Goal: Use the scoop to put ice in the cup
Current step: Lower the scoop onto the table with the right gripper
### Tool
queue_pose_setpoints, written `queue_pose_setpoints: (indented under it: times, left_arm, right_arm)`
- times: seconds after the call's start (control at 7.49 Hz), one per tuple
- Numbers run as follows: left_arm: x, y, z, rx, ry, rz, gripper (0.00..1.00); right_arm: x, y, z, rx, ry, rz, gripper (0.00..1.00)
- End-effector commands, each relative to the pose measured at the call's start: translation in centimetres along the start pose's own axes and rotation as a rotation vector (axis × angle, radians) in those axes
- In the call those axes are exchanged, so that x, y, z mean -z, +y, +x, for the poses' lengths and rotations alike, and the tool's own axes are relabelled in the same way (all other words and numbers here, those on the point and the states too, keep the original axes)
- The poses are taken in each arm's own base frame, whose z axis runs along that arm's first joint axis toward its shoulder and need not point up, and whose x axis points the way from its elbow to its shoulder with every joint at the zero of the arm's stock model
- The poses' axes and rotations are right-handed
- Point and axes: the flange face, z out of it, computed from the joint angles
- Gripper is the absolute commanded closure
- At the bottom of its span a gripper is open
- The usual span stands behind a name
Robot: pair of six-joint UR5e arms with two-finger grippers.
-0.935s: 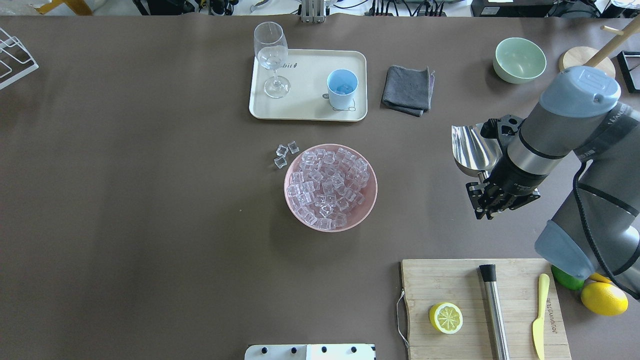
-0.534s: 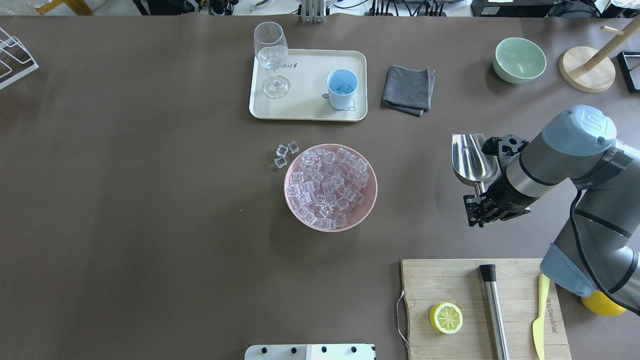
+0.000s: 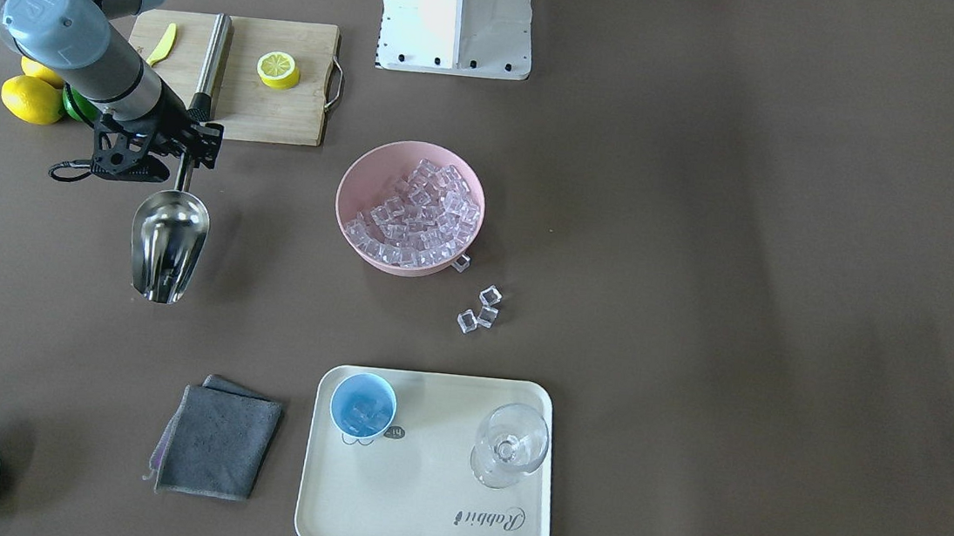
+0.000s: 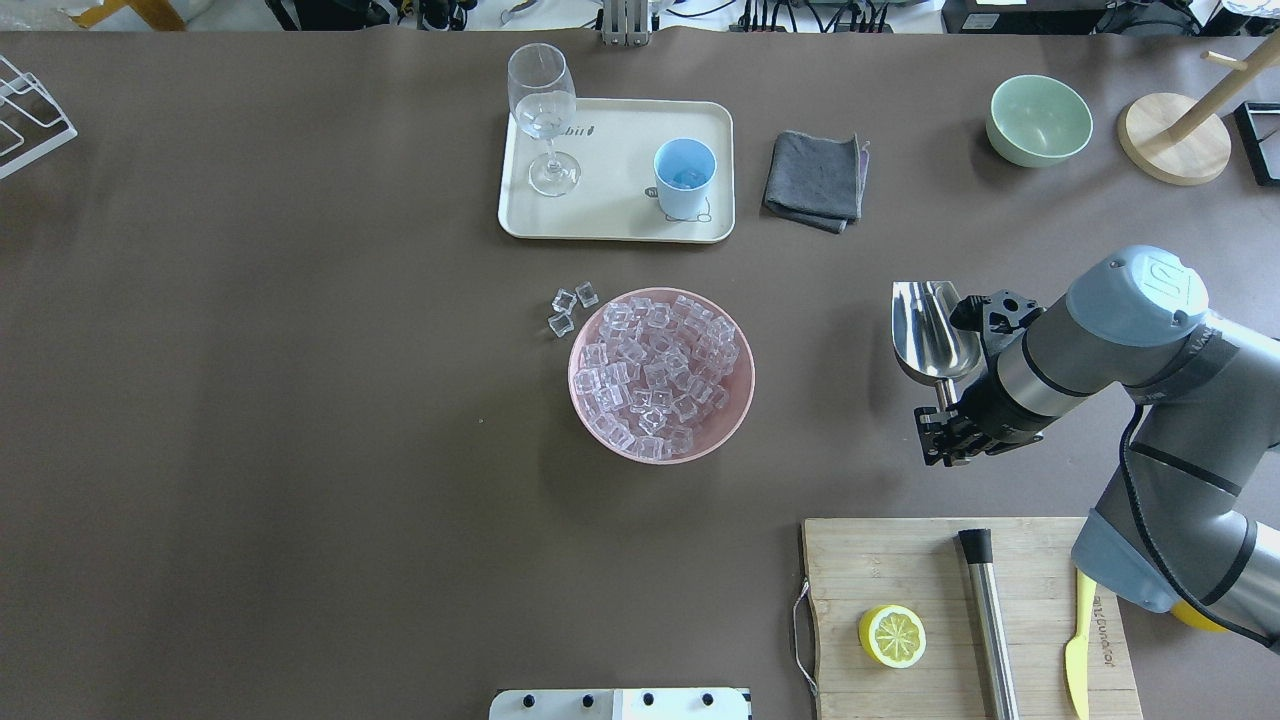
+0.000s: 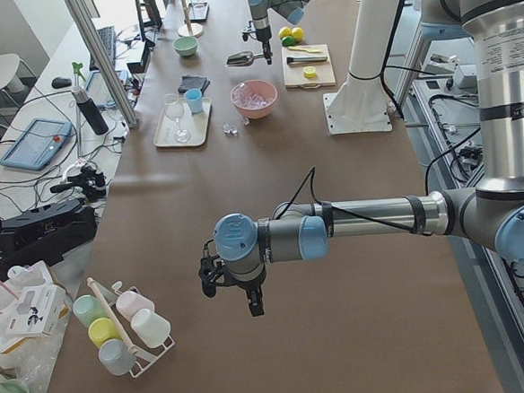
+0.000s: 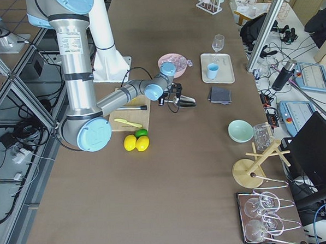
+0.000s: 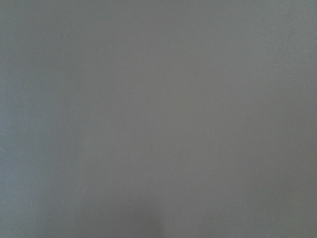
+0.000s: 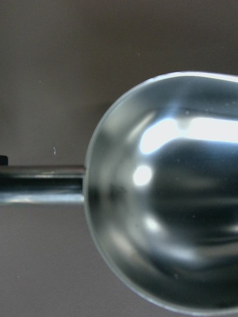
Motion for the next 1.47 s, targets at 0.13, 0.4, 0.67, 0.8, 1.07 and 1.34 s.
queue_pose_setpoints:
  times: [0.13, 0.4, 0.67, 0.8, 1.07, 1.34]
  left_arm:
    - [0.1, -0.1, 0.1, -0.001, 0.000, 0.001, 0.02]
    - [0.0, 0.0, 0.0, -0.001, 0.000, -0.001, 0.02]
    - [0.1, -0.1, 0.0, -0.001, 0.000, 0.001, 0.02]
    - [0.0, 0.0, 0.0, 0.000, 0.000, 0.000, 0.02]
    - [0.0, 0.0, -0.1, 0.003, -0.001, -0.001, 0.02]
    - [0.1, 0.0, -0.2, 0.005, 0.001, 0.003, 0.02]
  right_arm:
    - [-0.5, 0.2, 0.0, 0.010, 0.008, -0.001, 1.00]
    - [-0.6, 0.2, 0.0, 0.014, 0.009, -0.001, 1.00]
    - [-0.9, 0.0, 0.2, 0.013, 0.012, -0.003, 1.00]
    - [-1.5, -0.3, 0.5, 0.019, -0.005, 0.004, 1.00]
    - [-2.0, -0.6, 0.6, 0.036, -0.038, 0.012, 1.00]
    - [-2.1, -0.6, 0.6, 0.036, -0.039, 0.009, 1.00]
